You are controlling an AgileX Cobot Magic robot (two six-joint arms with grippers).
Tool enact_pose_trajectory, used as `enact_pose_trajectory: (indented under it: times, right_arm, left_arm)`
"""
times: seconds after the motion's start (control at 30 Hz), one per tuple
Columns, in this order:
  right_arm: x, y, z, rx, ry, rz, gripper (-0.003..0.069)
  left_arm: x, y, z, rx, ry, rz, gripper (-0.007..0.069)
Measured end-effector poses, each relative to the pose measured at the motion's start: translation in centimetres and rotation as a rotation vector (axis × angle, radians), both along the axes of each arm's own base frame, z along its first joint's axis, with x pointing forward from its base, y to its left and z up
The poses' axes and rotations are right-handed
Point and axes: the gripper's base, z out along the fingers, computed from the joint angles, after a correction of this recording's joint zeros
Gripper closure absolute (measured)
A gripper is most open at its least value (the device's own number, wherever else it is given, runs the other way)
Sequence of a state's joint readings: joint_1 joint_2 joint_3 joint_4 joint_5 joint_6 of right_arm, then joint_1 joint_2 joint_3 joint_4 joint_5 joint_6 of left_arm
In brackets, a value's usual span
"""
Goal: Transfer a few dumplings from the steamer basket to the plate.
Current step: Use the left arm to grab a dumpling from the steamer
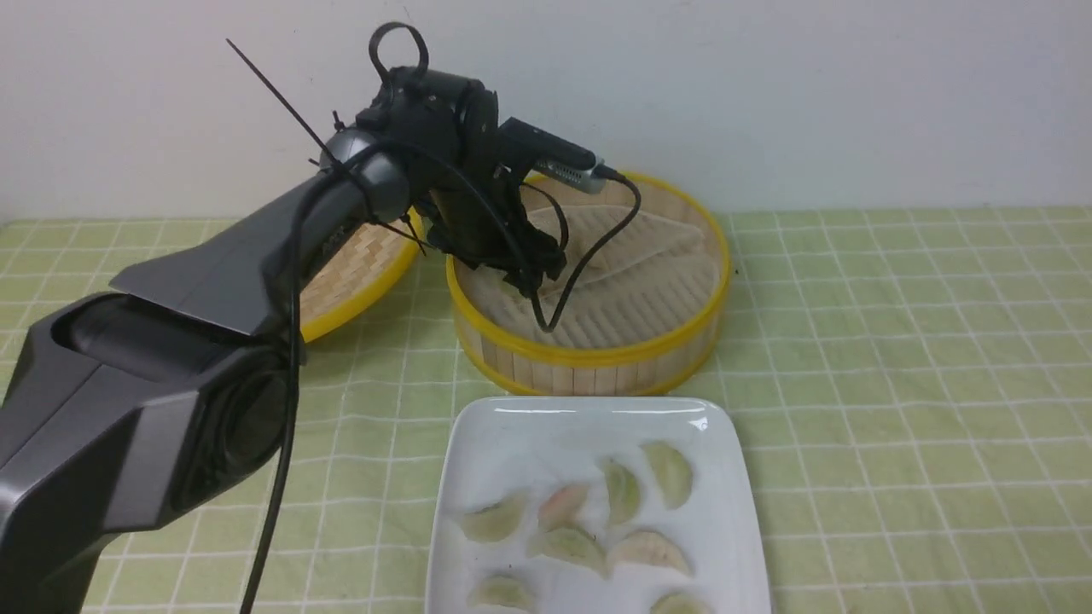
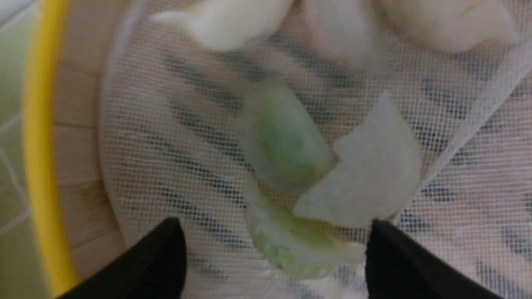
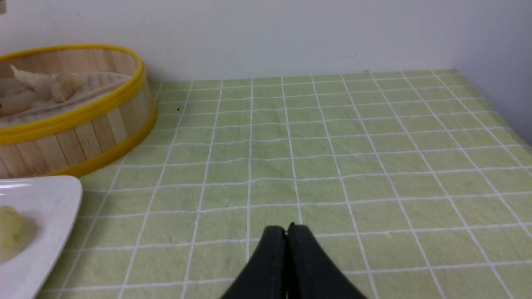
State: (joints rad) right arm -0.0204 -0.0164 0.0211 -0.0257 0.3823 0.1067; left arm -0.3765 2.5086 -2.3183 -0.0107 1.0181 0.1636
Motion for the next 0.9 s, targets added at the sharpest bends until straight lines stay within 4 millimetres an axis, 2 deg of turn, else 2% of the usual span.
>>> enact_pose_trajectory:
  times: [0.1, 0.17, 0.33, 0.5, 0.67, 0.8, 0.83, 0.9]
  right_arm:
    - [0.0, 0.0, 0.0, 0.000, 0.000, 0.000, 0.0673]
    - [0.0, 0.0, 0.0, 0.000, 0.000, 0.000, 0.0673]
    - [0.0, 0.0, 0.0, 0.000, 0.000, 0.000, 0.0673]
    - [0.0, 0.0, 0.0, 0.000, 0.000, 0.000, 0.0673]
    - [0.0, 0.0, 0.0, 0.000, 0.000, 0.000, 0.0673]
    - [0.0, 0.0, 0.0, 0.000, 0.000, 0.000, 0.0673]
    - [0.0, 0.0, 0.0, 0.000, 0.000, 0.000, 0.0673]
    - [0.0, 0.0, 0.0, 0.000, 0.000, 0.000, 0.0673]
  left_arm:
    - [0.1, -0.3, -0.6, 0.001, 0.002, -0.004, 0.0083]
    - [0.0, -0.3, -0.7, 0.002, 0.006, -0.005, 0.0125]
    - [-0.1, -0.2, -0.7, 0.011, 0.024, -0.002, 0.0327]
    - [-0.4, -0.1, 0.1, 0.033, 0.056, -0.005, 0.0331]
    - [-0.5, -0.4, 2.7, 0.031, 0.053, -0.010, 0.0331]
    - [-0.7, -1.2, 6.9, -0.031, -0.056, -0.024, 0.0331]
    - [-0.7, -1.2, 7.1, -0.033, -0.060, -0.024, 0.0331]
    - [-1.6, -1.5, 9.6, -0.094, -0.079, -0.034, 0.0331]
